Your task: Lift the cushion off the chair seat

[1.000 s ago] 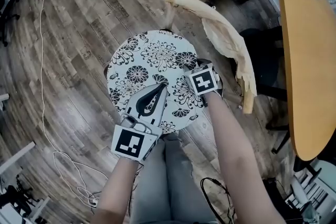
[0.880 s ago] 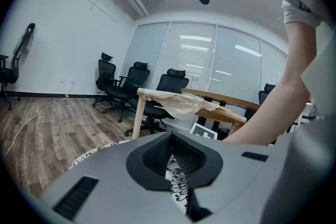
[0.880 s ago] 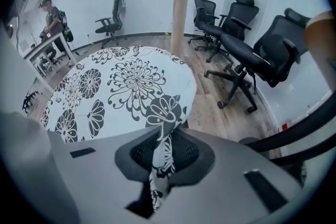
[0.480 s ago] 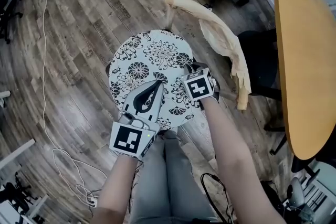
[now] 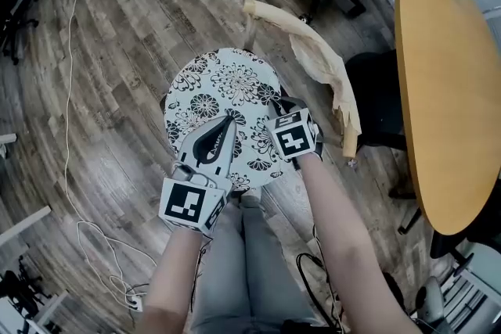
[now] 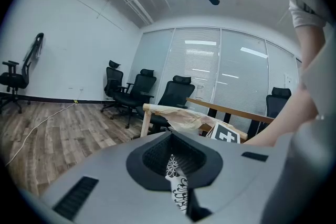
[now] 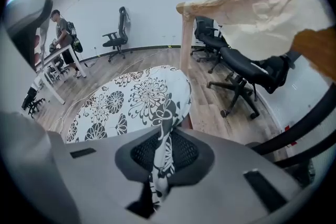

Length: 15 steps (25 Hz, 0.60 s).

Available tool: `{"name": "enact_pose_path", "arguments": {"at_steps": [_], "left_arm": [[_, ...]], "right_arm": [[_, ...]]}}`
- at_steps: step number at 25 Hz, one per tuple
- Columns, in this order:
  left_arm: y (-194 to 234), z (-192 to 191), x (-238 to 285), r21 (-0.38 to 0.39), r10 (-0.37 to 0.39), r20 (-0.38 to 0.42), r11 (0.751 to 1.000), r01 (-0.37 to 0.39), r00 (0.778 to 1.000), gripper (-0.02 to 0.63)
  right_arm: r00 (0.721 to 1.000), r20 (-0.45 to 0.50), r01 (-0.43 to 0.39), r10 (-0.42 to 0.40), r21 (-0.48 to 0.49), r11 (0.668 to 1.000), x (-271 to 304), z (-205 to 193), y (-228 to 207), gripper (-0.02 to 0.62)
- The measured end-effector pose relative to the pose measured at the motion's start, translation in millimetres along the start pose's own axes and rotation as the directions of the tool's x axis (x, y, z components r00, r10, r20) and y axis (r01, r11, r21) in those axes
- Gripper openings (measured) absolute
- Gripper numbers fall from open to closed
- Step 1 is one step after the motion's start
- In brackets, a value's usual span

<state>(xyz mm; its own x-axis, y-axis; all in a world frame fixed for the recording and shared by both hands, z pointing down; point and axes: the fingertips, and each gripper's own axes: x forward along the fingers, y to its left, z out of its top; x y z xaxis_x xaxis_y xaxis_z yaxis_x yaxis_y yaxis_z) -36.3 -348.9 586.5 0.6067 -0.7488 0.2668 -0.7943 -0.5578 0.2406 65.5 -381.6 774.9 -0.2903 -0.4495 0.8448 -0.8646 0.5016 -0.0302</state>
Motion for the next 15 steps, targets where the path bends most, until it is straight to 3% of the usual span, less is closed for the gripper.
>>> {"name": "enact_pose_path", "arguments": {"at_steps": [15], "left_arm": [[-14.7,32.6,-20.2,-0.001,0.029,0.022,1.0,-0.029,0.999,0.002]], "right_arm": [[0.996,0.073,-0.057,0.057,0.004,0.998,-64.1,17.1,23.7,0.043]]}}
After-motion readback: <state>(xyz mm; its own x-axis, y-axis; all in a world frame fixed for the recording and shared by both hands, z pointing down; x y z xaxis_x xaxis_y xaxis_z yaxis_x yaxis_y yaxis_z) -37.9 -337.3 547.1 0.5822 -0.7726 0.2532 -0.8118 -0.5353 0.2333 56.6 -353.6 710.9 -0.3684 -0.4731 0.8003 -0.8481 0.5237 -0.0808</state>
